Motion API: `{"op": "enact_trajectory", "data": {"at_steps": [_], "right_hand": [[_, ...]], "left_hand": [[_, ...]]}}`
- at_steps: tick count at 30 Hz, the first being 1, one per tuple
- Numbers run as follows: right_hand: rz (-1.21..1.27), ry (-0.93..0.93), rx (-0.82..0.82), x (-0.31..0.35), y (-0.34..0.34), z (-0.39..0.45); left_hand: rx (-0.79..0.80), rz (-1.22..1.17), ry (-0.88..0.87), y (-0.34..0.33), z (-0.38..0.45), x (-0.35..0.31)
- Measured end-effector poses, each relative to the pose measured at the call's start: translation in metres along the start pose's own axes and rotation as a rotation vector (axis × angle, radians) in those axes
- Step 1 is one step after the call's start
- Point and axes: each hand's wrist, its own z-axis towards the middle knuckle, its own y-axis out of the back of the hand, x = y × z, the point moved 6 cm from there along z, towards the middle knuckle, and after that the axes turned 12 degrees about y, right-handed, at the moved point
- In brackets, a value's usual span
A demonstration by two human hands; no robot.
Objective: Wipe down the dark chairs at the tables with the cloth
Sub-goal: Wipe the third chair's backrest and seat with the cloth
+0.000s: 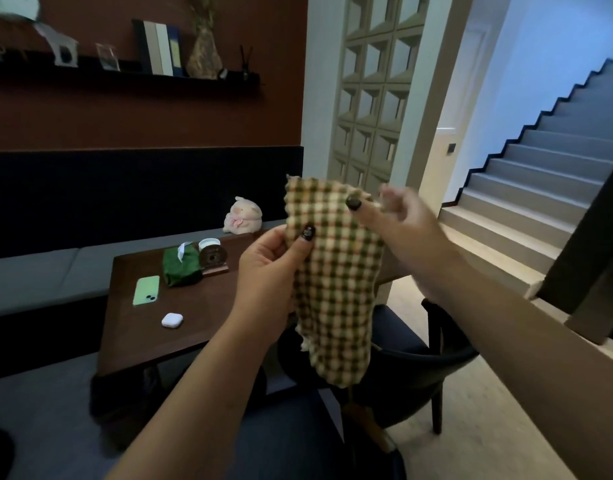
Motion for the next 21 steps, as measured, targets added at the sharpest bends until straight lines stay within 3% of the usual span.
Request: {"op": "enact_trajectory", "data": {"at_steps": [2, 5, 8, 10, 13, 16, 18, 21], "right_hand": [[0.354, -0.331, 0.269, -0.038, -0.024, -0.023], [0.321, -0.465, 0.399, -0.075, -0.038, -0.045], [0.124, -0.427, 0.327, -0.101, -0.039, -0.044], [0.016, -0.435, 0.362, -0.113, -0.042, -0.045], [0.034, -0.43, 0.425, -0.116, -0.044, -0.047], [0.163, -0.116, 0.471, -0.086, -0.039, -0.041], [0.129, 0.06, 0.635, -0.065, -0.043, -0.051], [-0.073, 0.016, 0.809, -0.09, -0.04, -0.069]], "left_hand": [[-0.012, 0.003, -0.011, 0.008, 0.002, 0.002], [-0.033, 0.115, 0.107, 0.029, 0.006, 0.022], [0.042, 0.133, 0.482, 0.05, -0.01, 0.074], [0.1, 0.137, 0.611, 0.061, -0.023, 0.104], [0.049, 0.08, 0.573, 0.067, -0.02, 0.119], [0.011, -0.015, 0.454, 0.066, -0.01, 0.113], [-0.001, -0.024, 0.424, 0.07, -0.011, 0.111], [-0.005, -0.031, 0.448, 0.078, -0.018, 0.126]]}}
